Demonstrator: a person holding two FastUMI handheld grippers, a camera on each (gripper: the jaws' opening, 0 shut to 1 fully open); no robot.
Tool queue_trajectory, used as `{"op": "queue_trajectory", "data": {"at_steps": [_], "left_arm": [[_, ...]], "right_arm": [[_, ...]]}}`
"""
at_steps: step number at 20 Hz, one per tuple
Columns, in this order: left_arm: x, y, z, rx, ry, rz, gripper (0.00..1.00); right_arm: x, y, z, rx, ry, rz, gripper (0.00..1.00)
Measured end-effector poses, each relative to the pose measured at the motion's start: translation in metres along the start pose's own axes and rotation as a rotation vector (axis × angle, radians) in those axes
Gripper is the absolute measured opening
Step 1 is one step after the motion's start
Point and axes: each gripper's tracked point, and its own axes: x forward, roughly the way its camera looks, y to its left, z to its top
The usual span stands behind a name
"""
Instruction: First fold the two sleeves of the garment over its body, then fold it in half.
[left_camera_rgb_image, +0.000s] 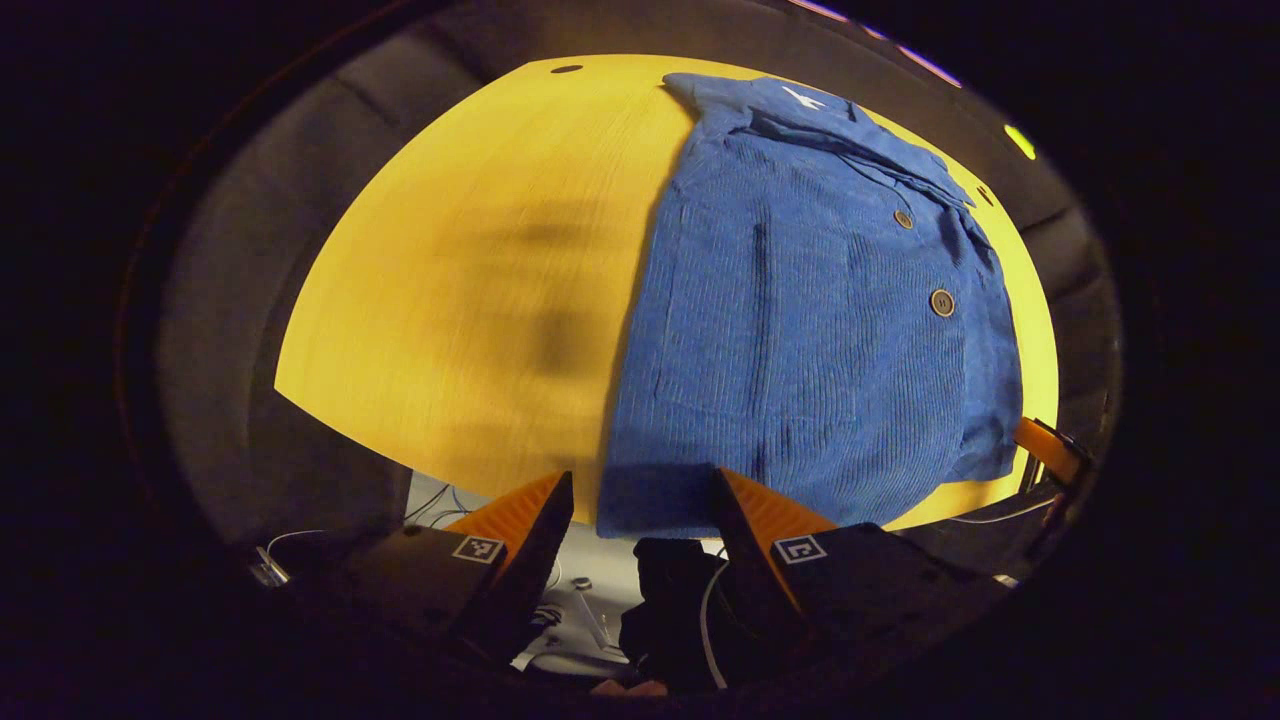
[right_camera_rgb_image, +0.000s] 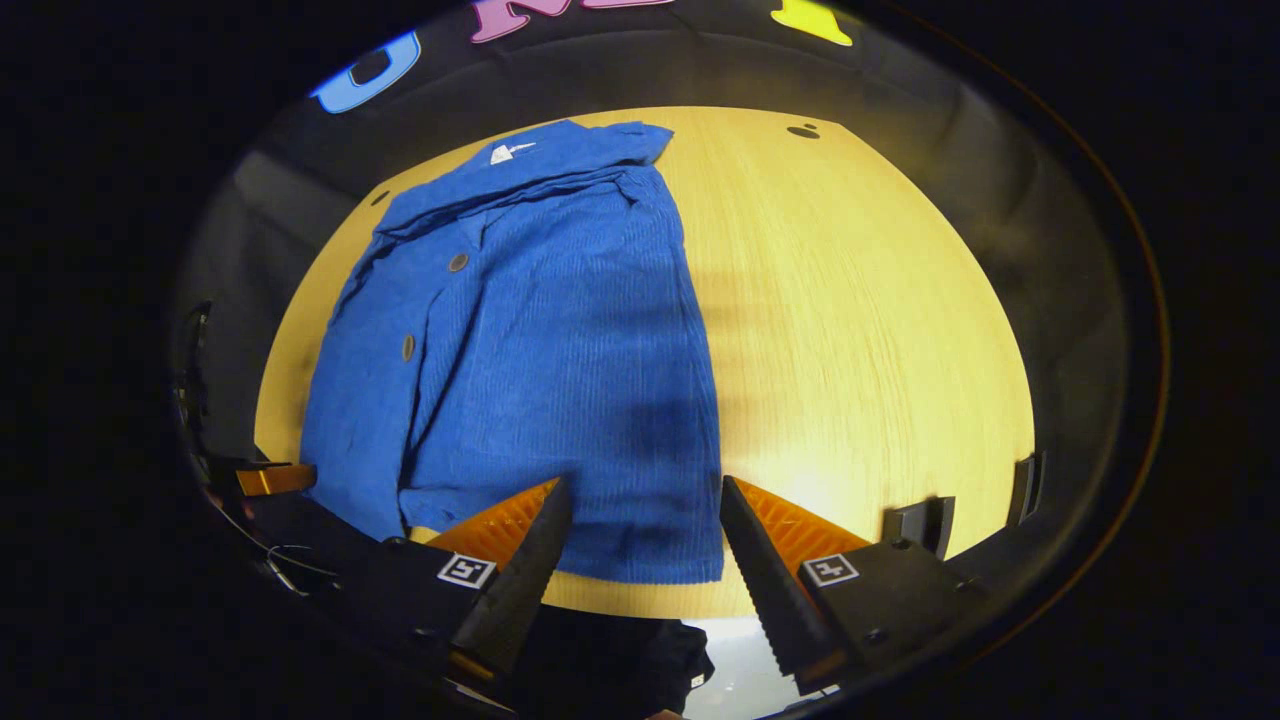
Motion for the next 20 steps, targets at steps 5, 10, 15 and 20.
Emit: {"op": "queue_trajectory", "data": {"at_steps": [5, 10, 15, 20], "left_arm": [[0.009, 0.003, -0.008, 0.012, 0.033, 0.025, 0.81], [0.008, 0.002, -0.01, 0.015, 0.022, 0.016, 0.82], [0.008, -0.004, -0.014, 0.022, 0.027, 0.013, 0.75], [0.012, -0.013, -0.006, 0.067, 0.011, -0.025, 0.14]], "right_arm": [[0.006, -0.02, -0.022, 0.008, 0.078, -0.082, 0.96], [0.014, -0.019, -0.032, 0.031, 0.122, -0.098, 0.94], [0.015, -0.006, -0.032, 0.04, 0.162, -0.091, 0.69], [0.015, 0.009, -0.028, 0.008, 0.15, -0.057, 0.03]]}}
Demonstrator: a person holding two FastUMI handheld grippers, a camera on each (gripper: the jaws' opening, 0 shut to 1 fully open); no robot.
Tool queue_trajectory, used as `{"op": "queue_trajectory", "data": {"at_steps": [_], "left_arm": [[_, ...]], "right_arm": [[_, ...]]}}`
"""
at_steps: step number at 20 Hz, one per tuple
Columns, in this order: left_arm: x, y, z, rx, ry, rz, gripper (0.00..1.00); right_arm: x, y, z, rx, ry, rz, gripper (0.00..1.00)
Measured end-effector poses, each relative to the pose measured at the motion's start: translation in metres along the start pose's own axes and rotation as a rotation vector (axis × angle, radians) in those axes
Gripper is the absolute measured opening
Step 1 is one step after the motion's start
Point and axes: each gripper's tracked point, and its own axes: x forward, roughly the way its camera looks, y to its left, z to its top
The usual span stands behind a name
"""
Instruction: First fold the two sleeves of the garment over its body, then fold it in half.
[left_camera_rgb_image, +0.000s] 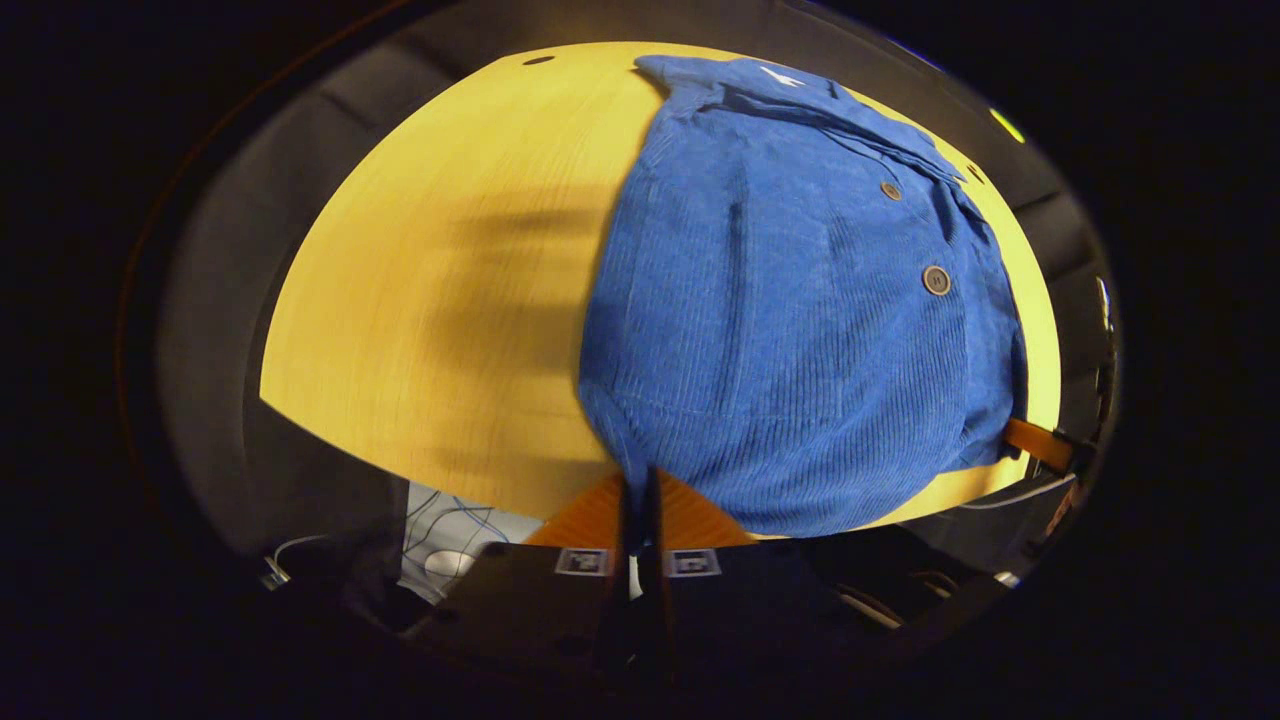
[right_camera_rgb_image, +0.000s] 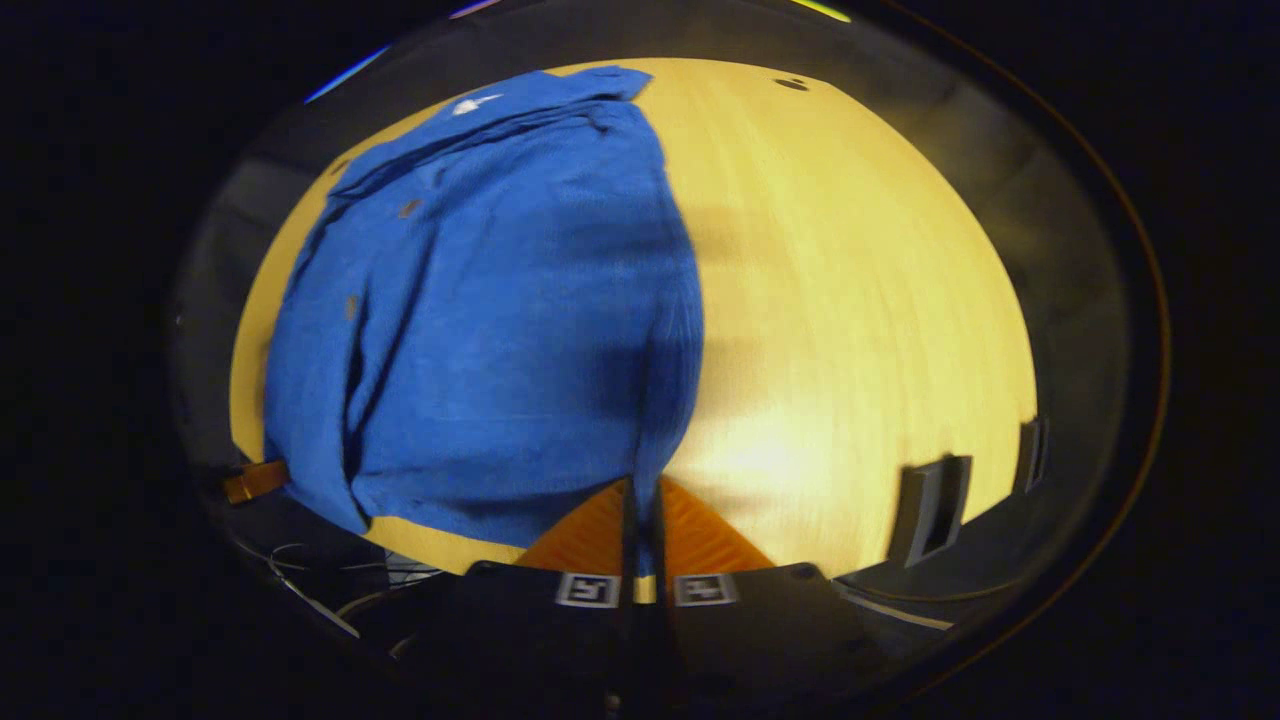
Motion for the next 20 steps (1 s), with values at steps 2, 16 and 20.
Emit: {"op": "queue_trajectory", "data": {"at_steps": [2, 16, 20], "left_arm": [[0.0, -0.001, 0.001, 0.019, -0.001, -0.027, 0.0], [-0.126, 0.008, 0.108, 0.007, -0.311, -0.306, 0.0], [-0.166, 0.002, 0.162, 0.054, -0.413, -0.347, 0.0]], "right_arm": [[0.007, -0.001, -0.002, -0.011, -0.001, -0.003, 0.05], [-0.106, 0.012, 0.105, 0.053, -0.254, 0.044, 0.01], [-0.148, 0.02, 0.166, 0.004, -0.389, 0.028, 0.01]]}}
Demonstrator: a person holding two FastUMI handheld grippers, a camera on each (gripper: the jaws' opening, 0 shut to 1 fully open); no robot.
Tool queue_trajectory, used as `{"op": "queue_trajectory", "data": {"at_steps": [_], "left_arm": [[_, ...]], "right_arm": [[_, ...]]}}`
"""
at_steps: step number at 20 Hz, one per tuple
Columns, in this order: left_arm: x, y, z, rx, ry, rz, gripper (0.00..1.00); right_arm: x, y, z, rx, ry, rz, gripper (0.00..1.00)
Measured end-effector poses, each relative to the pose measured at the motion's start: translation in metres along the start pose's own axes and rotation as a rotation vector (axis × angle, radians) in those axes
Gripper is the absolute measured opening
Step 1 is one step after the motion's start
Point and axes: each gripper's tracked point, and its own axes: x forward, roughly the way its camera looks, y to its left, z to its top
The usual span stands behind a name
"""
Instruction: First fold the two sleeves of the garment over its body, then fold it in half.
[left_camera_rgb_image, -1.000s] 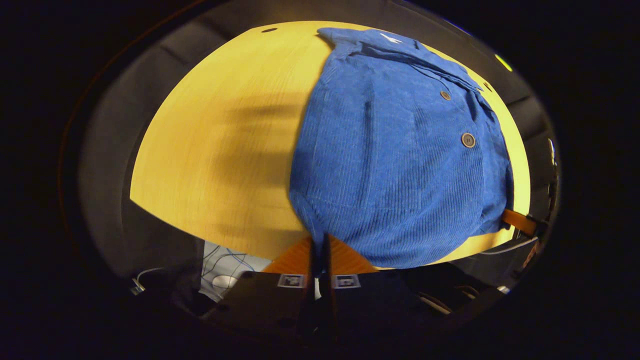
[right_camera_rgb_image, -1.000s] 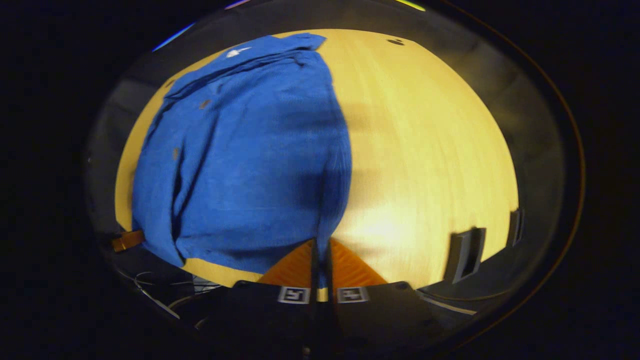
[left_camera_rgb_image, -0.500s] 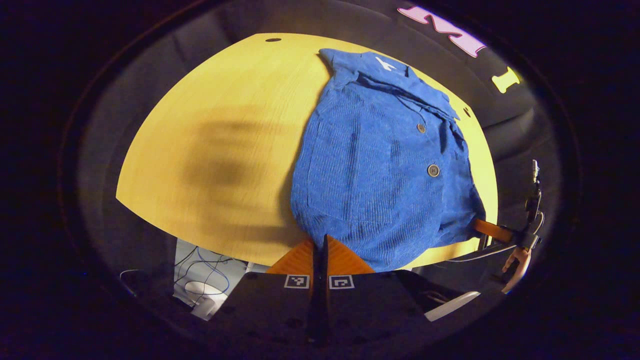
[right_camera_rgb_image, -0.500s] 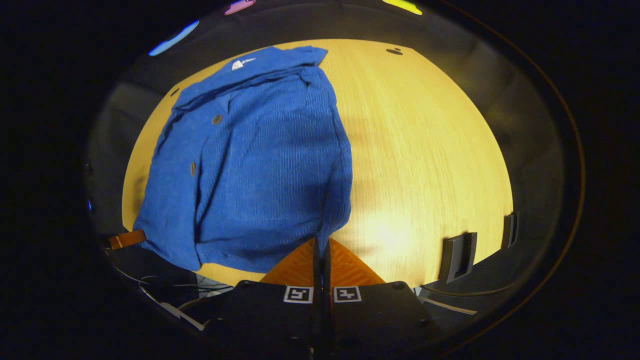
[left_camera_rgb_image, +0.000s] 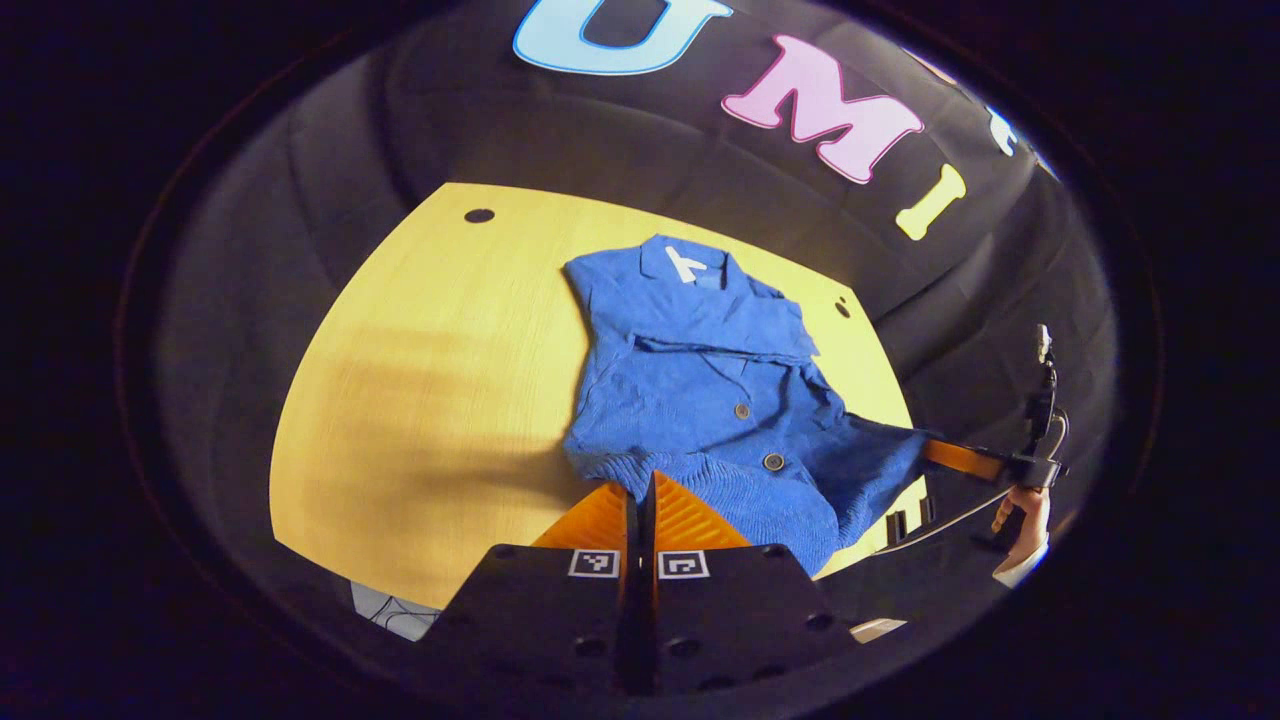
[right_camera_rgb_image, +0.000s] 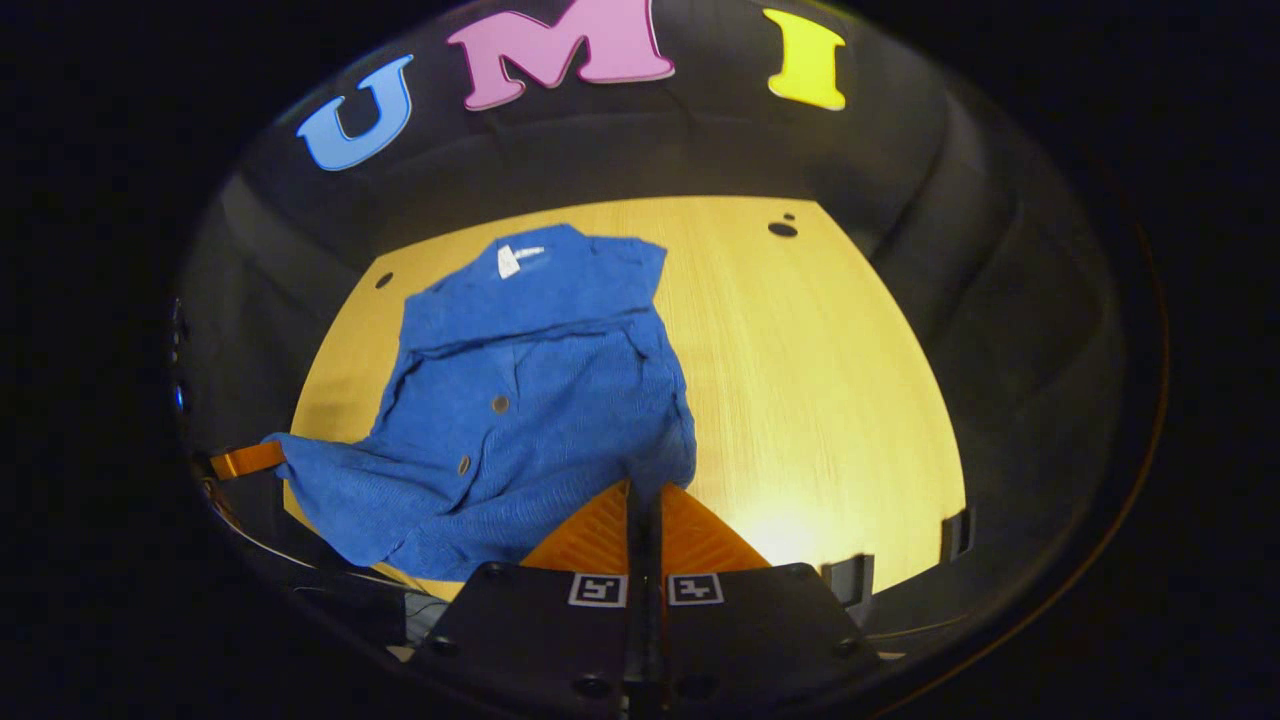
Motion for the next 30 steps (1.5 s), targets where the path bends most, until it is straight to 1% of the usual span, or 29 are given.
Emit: {"op": "queue_trajectory", "data": {"at_steps": [2, 4, 5, 6, 7, 9, 10, 12, 13, 14, 15, 16, 17, 18, 19, 20, 21, 22, 23, 24, 25, 26, 27, 28, 29, 30], "left_arm": [[-0.003, -0.003, 0.032, 0.025, -0.041, -0.01, 0.0], [-0.005, -0.01, 0.073, 0.066, -0.107, -0.044, 0.0], [0.002, -0.009, 0.098, 0.093, -0.145, -0.046, 0.0], [0.011, -0.004, 0.12, 0.106, -0.169, -0.025, 0.0], [0.024, -0.005, 0.139, 0.093, -0.179, -0.016, 0.0], [0.058, -0.009, 0.183, -0.008, -0.203, -0.036, 0.0], [0.08, -0.004, 0.198, -0.057, -0.194, -0.015, 0.0], [0.127, 0.019, 0.21, -0.098, -0.146, 0.05, 0.0], [0.152, 0.028, 0.219, -0.112, -0.126, 0.074, 0.0], [0.171, 0.035, 0.228, -0.127, -0.135, 0.088, 0.0], [0.186, 0.039, 0.242, -0.115, -0.19, 0.092, 0.0], [0.199, 0.046, 0.259, -0.109, -0.251, 0.111, 0.0], [0.213, 0.054, 0.27, -0.118, -0.291, 0.148, 0.0], [0.227, 0.063, 0.28, -0.137, -0.303, 0.179, 0.0], [0.248, 0.069, 0.278, -0.138, -0.289, 0.213, 0.0], [0.263, 0.074, 0.267, -0.11, -0.227, 0.249, 0.0], [0.27, 0.081, 0.248, -0.074, -0.119, 0.29, 0.0], [0.272, 0.082, 0.238, -0.059, -0.066, 0.326, 0.01], [0.271, 0.076, 0.233, -0.05, -0.054, 0.323, 0.03], [0.266, 0.073, 0.249, -0.043, -0.143, 0.343, 0.14], [0.265, 0.069, 0.272, -0.039, -0.233, 0.328, 0.13], [0.259, 0.062, 0.284, -0.032, -0.287, 0.316, 0.45], [0.254, 0.058, 0.286, 0.005, -0.306, 0.32, 0.77], [0.246, 0.054, 0.283, 0.047, -0.289, 0.336, 0.86], [0.247, 0.051, 0.277, 0.099, -0.27, 0.334, 0.86], [0.241, 0.044, 0.271, 0.145, -0.27, 0.332, 0.86]], "right_arm": [[-0.001, 0.008, 0.033, -0.006, -0.046, -0.005, 0.0], [0.007, 0.013, 0.072, -0.029, -0.096, -0.003, 0.01], [0.014, 0.013, 0.095, -0.04, -0.125, -0.013, 0.01], [0.023, 0.014, 0.116, -0.04, -0.148, -0.011, 0.01], [0.036, 0.018, 0.14, -0.03, -0.176, -0.003, 0.01], [0.075, 0.019, 0.186, -0.025, -0.199, 0.002, 0.01], [0.1, 0.021, 0.205, -0.029, -0.201, 0.006, 0.01], [0.159, 0.013, 0.234, -0.043, -0.182, -0.009, 0.01], [0.189, 0.011, 0.243, -0.036, -0.163, -0.006, 0.01], [0.217, 0.011, 0.249, -0.024, -0.145, 0.011, 0.0], [0.247, 0.011, 0.255, -0.016, -0.138, 0.021, 0.0], [0.274, 0.005, 0.254, -0.018, -0.114, 0.013, 0.0], [0.297, 0.002, 0.254, -0.013, -0.098, 0.019, 0.0], [0.314, 0.003, 0.252, 0.002, -0.079, 0.039, 0.0], [0.327, 0.005, 0.248, 0.028, -0.06, 0.066, 0.0], [0.339, 0.009, 0.245, 0.049, -0.045, 0.097, 0.0], [0.343, 0.011, 0.241, 0.072, -0.027, 0.12, 0.02], [0.348, 0.016, 0.244, 0.107, -0.027, 0.162, 0.07], [0.344, 0.021, 0.253, 0.137, -0.052, 0.191, 0.18], [0.339, 0.021, 0.263, 0.163, -0.094, 0.217, 0.23], [0.335, 0.024, 0.277, 0.183, -0.129, 0.243, 0.32], [0.327, 0.021, 0.286, 0.187, -0.161, 0.245, 0.44], [0.319, 0.012, 0.293, 0.178, -0.198, 0.234, 0.63], [0.303, 0.013, 0.3, 0.158, -0.237, 0.239, 0.81], [0.298, 0.01, 0.303, 0.135, -0.263, 0.228, 1.0], [0.288, 0.009, 0.305, 0.108, -0.281, 0.218, 0.97]]}}
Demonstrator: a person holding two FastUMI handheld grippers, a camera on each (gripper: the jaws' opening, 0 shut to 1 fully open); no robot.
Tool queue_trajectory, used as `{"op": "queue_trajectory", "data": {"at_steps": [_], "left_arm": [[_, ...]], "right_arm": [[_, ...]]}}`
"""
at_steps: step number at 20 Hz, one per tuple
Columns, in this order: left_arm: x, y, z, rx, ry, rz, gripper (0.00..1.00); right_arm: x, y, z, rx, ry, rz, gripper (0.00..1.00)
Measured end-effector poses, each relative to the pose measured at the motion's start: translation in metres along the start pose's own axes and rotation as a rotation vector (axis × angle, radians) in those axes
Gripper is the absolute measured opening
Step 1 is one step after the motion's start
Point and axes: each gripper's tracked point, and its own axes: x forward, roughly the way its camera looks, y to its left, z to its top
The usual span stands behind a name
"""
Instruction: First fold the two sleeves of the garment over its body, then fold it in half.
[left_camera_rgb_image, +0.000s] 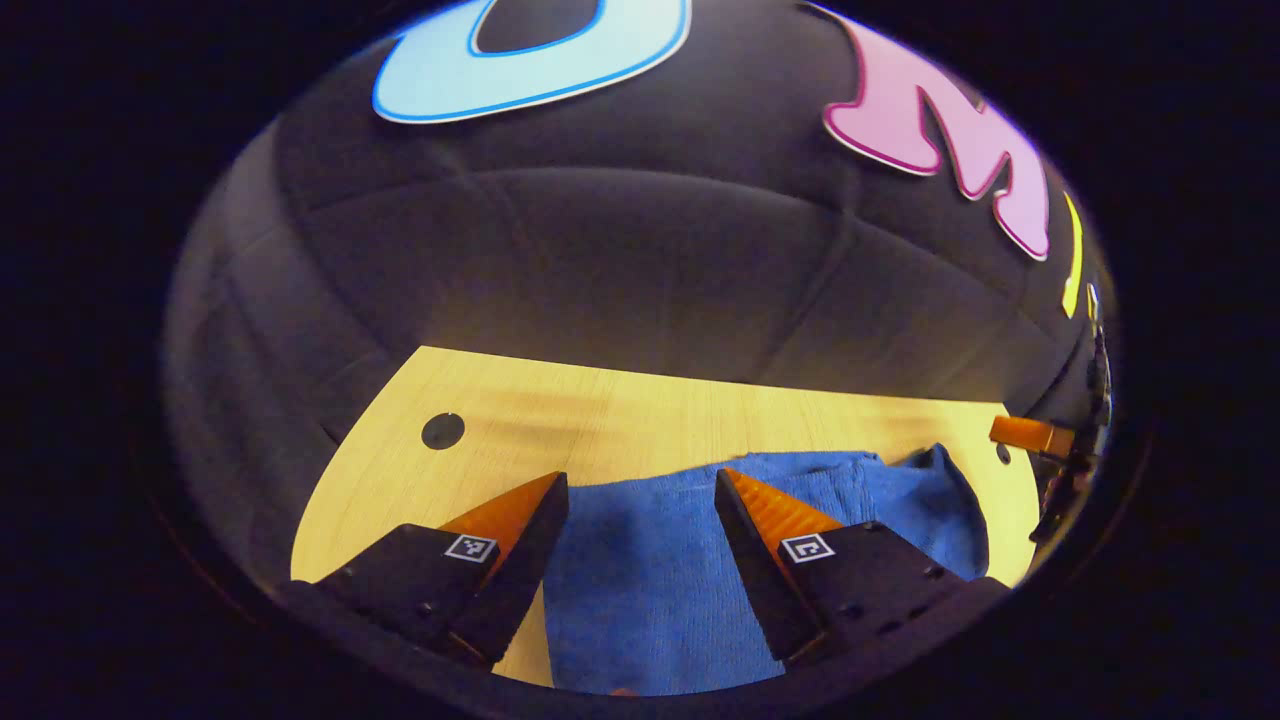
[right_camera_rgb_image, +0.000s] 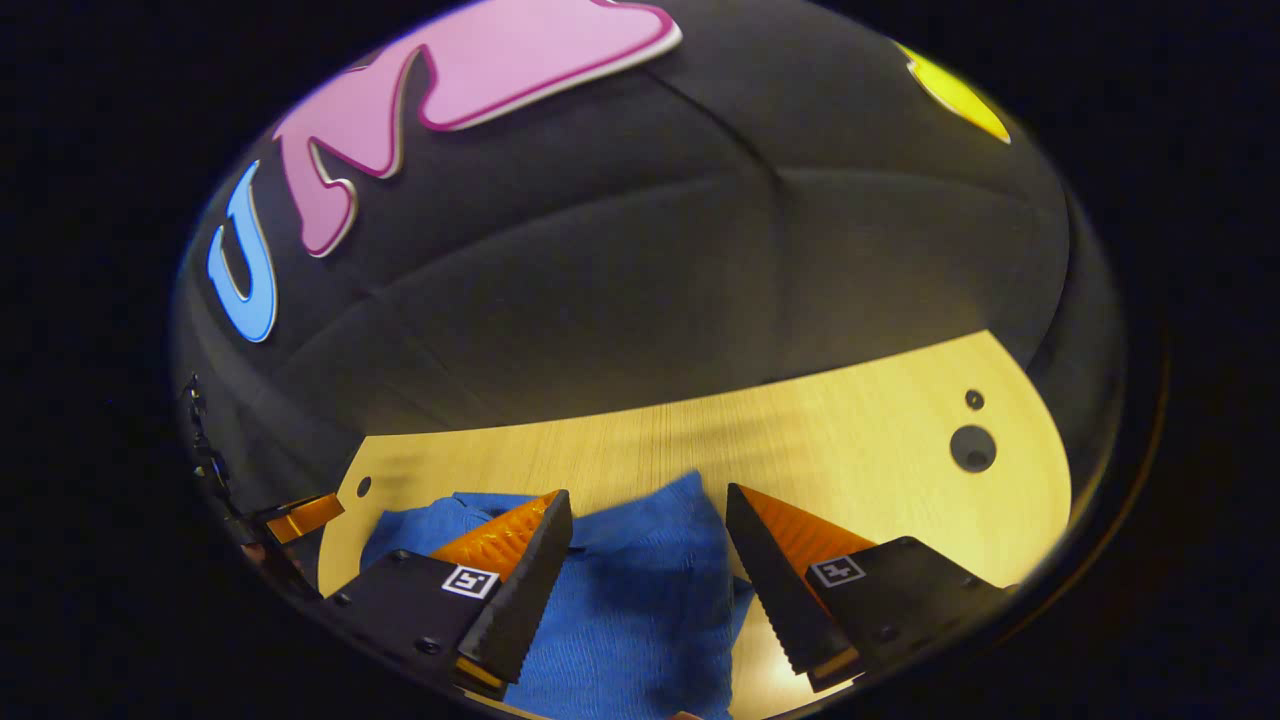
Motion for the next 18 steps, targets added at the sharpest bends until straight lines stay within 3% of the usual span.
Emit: {"op": "queue_trajectory", "data": {"at_steps": [3, 7, 13, 15, 18], "left_arm": [[-0.027, -0.03, -0.007, 0.069, -0.047, -0.039, 0.86], [-0.113, -0.047, 0.002, 0.035, -0.169, -0.059, 0.86], [-0.269, -0.061, -0.019, 0.003, -0.382, -0.059, 0.85], [-0.315, -0.063, -0.036, 0.018, -0.445, -0.042, 0.85], [-0.388, -0.076, -0.057, 0.004, -0.565, -0.069, 0.84]], "right_arm": [[-0.027, 0.011, 0.003, -0.134, -0.024, -0.016, 0.98], [-0.103, 0.051, 0.013, -0.319, -0.163, -0.062, 0.98], [-0.265, 0.119, -0.018, -0.412, -0.356, -0.073, 0.99], [-0.323, 0.148, -0.039, -0.411, -0.394, -0.043, 0.94], [-0.401, 0.181, -0.061, -0.412, -0.482, 0.007, 0.99]]}}
